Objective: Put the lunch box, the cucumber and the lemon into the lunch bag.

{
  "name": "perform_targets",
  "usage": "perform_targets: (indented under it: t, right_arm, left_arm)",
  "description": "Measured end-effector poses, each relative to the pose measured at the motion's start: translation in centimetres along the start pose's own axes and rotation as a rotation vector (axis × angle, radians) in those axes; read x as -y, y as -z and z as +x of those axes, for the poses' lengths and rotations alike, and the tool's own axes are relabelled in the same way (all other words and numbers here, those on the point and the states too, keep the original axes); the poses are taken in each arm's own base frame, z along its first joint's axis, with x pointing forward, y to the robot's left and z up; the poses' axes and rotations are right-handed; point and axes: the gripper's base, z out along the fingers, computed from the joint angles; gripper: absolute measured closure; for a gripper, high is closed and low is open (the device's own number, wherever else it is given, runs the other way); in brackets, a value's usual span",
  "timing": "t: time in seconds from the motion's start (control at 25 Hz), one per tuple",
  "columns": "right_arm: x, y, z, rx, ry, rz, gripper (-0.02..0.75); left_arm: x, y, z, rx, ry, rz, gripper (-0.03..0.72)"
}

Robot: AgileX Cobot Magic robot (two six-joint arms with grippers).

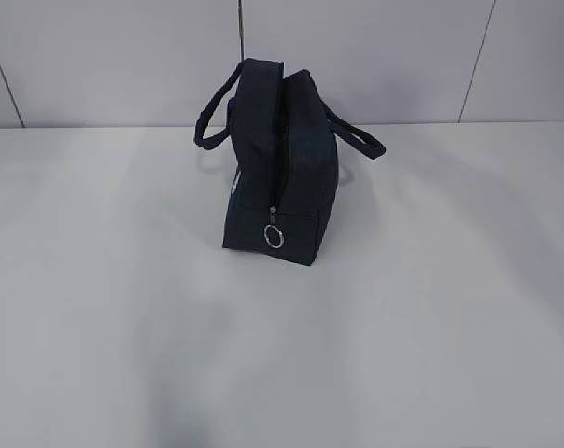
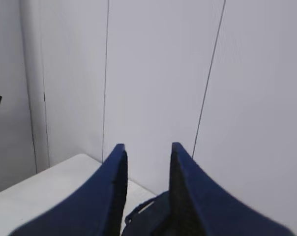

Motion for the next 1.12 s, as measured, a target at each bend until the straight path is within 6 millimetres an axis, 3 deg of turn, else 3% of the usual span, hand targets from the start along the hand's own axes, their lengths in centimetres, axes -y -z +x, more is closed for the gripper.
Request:
perform_targets:
  t: [0.36,0.48,0.76,1.12]
  right_arm:
    - [0.0,-1.3,12.5,-0.235,-0.168,0.056,0.514]
    - [-0.1,-1.9,14.6,-0.271,-0.246,0.049,0.514]
    - [0.9,-5.0,17.1,-0.345,-0.364,0.020,0.514]
    - [1.0,-10.8,23.2,-0.500,-0.435,-0.261,0.464]
  left_arm:
    - [-0.4,-1.2,1.9,-0.062,-0.015,0.002,0.378]
    - [-0.7,-1.8,2.7,-0.086,-0.011,0.002,0.378]
    - [-1.0,-2.7,4.1,-0.122,0.007,-0.002,0.378]
    - [-1.2,-3.0,4.7,-0.142,0.013,-0.002,0.378]
